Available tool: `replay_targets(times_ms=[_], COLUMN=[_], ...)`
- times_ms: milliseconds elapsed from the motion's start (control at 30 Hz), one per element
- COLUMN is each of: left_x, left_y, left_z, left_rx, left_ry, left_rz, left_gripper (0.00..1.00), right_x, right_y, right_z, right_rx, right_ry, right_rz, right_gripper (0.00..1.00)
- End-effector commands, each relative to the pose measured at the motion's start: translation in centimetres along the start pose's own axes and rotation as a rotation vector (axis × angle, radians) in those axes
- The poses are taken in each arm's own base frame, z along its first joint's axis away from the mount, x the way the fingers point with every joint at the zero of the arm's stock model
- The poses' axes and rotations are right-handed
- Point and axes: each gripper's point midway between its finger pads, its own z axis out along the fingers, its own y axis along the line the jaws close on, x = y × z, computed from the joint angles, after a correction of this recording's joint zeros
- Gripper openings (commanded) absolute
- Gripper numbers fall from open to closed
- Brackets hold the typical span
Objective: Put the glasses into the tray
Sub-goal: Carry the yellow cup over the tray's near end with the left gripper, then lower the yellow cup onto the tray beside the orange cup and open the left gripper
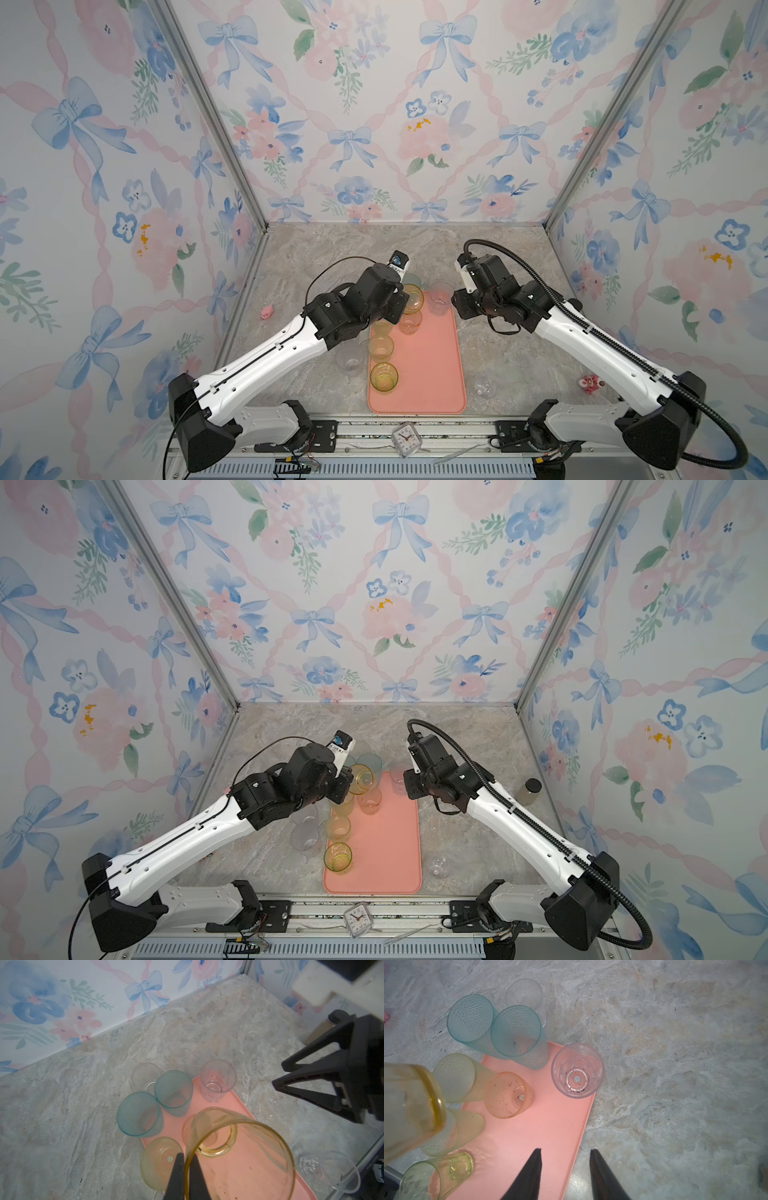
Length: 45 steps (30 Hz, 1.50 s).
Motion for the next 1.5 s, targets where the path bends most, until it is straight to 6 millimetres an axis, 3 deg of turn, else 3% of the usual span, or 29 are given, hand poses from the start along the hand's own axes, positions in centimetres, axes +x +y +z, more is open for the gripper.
replay_targets(times_ms=[0, 200, 433, 633, 900, 1467], left_x=[0.8, 3.6, 7.3, 10.7, 13.4, 15.9], left_y=[-2.3, -5.6, -6.4, -6.4, -4.9, -3.8], left_z=[0.8, 3.1, 3.9, 5.5, 7.1, 9.1], left_rx=[0.011, 0.076, 0.1, 0.09, 0.055, 0.03], left_ry=[0.067, 0.178, 0.297, 0.401, 0.493, 0.586], left_rz=[0.1, 0.161, 0.156, 0.153, 0.109, 0.092], left_gripper=[0.0, 0.0, 0.0, 0.0, 0.0, 0.0], right_x=[0.8, 1.5, 1.8, 1.9, 2.1, 2.4], right_y=[-0.9, -1.2, -1.4, -1.2, -1.3, -0.9], right_z=[-0.4, -0.8, -0.8, -0.4, -0.3, 1.3], right_rx=[0.025, 0.031, 0.036, 0.027, 0.03, 0.028], right_ry=[0.007, 0.004, 0.011, 0.019, 0.023, 0.059], right_rz=[0.025, 0.037, 0.039, 0.042, 0.039, 0.025], right_gripper=[0.42, 0.42, 0.42, 0.42, 0.42, 0.42])
